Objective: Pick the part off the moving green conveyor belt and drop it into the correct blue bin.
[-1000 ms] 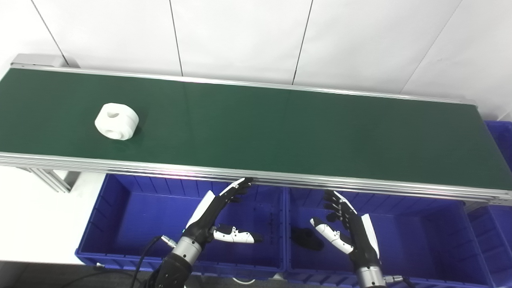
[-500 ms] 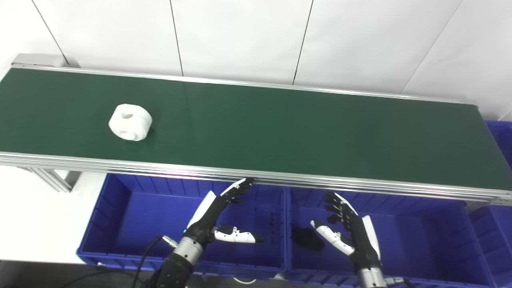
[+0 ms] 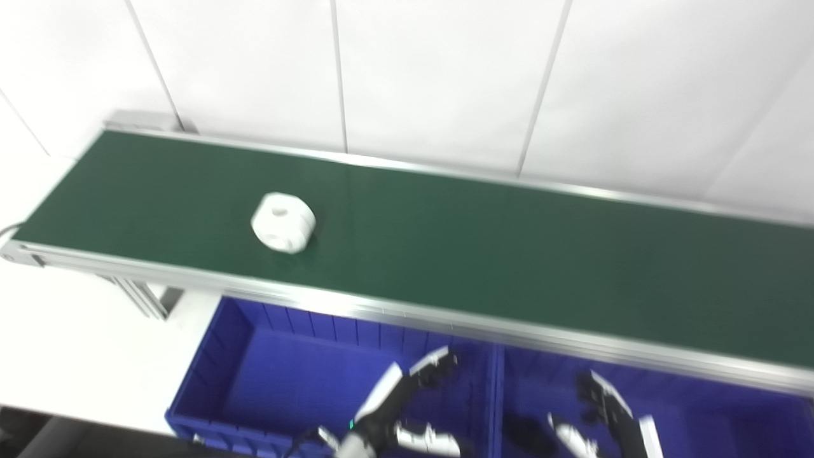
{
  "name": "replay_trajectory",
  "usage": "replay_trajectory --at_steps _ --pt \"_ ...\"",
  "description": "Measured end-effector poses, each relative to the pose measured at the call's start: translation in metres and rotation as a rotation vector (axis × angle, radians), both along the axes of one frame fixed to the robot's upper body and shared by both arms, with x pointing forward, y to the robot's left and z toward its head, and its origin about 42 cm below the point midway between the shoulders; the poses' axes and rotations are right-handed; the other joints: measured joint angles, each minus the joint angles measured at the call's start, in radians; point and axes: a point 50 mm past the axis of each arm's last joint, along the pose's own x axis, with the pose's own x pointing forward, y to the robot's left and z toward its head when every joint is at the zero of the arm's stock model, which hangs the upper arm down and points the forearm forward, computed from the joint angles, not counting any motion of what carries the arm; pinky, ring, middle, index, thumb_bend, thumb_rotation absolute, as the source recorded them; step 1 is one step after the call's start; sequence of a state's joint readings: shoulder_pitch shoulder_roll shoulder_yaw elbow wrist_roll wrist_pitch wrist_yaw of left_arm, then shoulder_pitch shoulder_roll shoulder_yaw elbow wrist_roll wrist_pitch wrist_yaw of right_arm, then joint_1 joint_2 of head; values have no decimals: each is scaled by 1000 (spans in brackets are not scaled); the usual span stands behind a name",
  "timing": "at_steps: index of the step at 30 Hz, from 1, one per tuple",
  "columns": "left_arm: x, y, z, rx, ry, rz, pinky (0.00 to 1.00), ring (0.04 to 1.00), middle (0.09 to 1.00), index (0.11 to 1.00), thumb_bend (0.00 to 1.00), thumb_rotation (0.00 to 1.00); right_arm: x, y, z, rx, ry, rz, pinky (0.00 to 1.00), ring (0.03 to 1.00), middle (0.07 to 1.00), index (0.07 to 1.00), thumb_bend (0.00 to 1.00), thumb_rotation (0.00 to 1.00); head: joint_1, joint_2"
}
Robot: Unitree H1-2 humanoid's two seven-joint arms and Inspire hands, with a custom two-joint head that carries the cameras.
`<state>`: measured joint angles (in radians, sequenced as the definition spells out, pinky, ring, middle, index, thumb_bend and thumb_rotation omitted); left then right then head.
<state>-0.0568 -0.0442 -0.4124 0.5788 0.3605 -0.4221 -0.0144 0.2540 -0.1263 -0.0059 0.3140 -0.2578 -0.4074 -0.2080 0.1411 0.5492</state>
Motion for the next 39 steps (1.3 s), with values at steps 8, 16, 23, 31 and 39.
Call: replay_trajectory --at_steps 8,16,23,31,39 --pt "1 2 3 -6 -20 3 813 871 904 913 744 360 0 0 -8 5 25 4 732 804 820 824 547 489 11 -38" --pt "10 21 51 -72 -218 23 830 880 907 911 732 370 5 -2 -11 3 29 14 722 797 813 825 480 370 25 -66" --pt "54 65 114 -83 -442 50 817 867 895 897 725 363 10 -2 -14 -7 29 6 710 783 797 811 497 395 -8 -61" --pt "112 97 167 27 -561 65 822 870 896 894 744 318 13 3 -13 -11 12 -2 664 749 780 793 553 414 -104 -15" --pt "175 125 181 151 -517 142 806 876 913 914 722 293 17 3 -7 3 -18 -9 647 728 767 774 600 418 -173 51"
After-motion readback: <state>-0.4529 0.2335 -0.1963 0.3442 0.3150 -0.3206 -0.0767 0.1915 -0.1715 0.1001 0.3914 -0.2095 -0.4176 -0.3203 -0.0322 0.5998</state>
